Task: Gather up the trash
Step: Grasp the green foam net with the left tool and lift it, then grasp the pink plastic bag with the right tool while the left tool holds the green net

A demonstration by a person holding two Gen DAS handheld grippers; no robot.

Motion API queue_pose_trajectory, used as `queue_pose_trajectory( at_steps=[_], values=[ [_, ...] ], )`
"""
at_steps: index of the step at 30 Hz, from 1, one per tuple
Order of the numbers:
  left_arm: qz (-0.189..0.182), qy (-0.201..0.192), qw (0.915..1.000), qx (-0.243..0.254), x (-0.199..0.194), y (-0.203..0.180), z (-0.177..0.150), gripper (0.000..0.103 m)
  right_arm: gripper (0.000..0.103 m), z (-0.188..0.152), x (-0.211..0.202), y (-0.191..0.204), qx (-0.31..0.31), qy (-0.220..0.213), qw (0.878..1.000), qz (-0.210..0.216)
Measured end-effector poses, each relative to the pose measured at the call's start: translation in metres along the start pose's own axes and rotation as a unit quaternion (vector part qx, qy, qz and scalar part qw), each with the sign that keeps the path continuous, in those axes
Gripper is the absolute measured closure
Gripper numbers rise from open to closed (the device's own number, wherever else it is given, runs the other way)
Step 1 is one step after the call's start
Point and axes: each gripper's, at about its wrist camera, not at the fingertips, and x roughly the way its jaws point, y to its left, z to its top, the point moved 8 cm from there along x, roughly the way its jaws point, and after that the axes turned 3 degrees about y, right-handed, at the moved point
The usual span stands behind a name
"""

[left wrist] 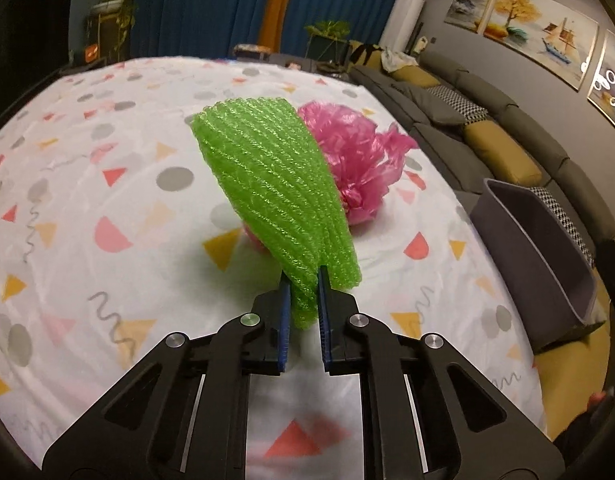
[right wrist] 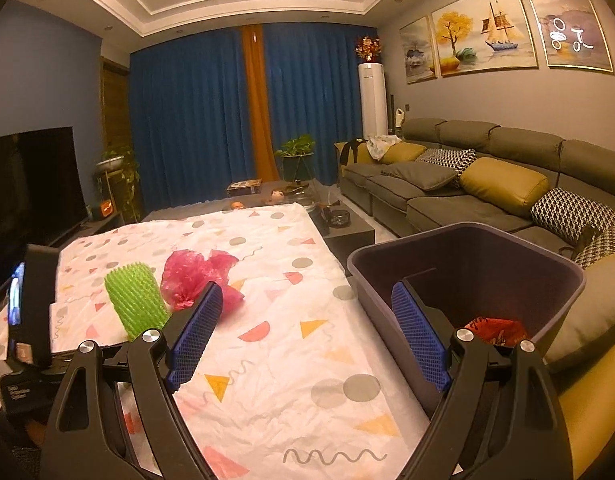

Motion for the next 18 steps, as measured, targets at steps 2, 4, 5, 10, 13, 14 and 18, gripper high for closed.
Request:
queue_pose_trajectory(
  at_steps=[2,4,5,10,13,14,18],
  values=[
    [-0.001,-0.011,0.9999,0.001,-0.011,0.005,0.001,0.092,0.019,0.001,0.001,0.002,-0.001,0.003,1.000,0.004],
    [0.002,-0.027,0.9996,0.003,-0.024,0.012,0.004,0.092,0.019,0.003,0.003,0.006,-0.003,0.006,1.000,0.009],
    [0.006,-0.034,0.9994,0.003,-0.029,0.015,0.007,0.092,0.019,0.004,0.005,0.008,-0.002,0.008,1.000,0.012],
    [0.057,-0.074,0.9956,0.008,-0.051,0.046,0.028,0.092,0.019,0.008,0.016,0.027,-0.011,0.019,0.999,0.029],
    [0.080,-0.087,0.9930,0.006,-0.057,0.062,0.037,0.092,0.019,0.009,0.029,0.040,-0.021,0.031,0.999,0.032],
    [0.090,-0.091,0.9918,0.003,-0.059,0.070,0.041,0.092,0.019,0.008,0.033,0.045,-0.023,0.036,0.998,0.036],
    [0.114,-0.105,0.9879,-0.004,-0.064,0.095,0.054,0.092,0.019,0.009,0.050,0.064,-0.033,0.052,0.997,0.041]
  ],
)
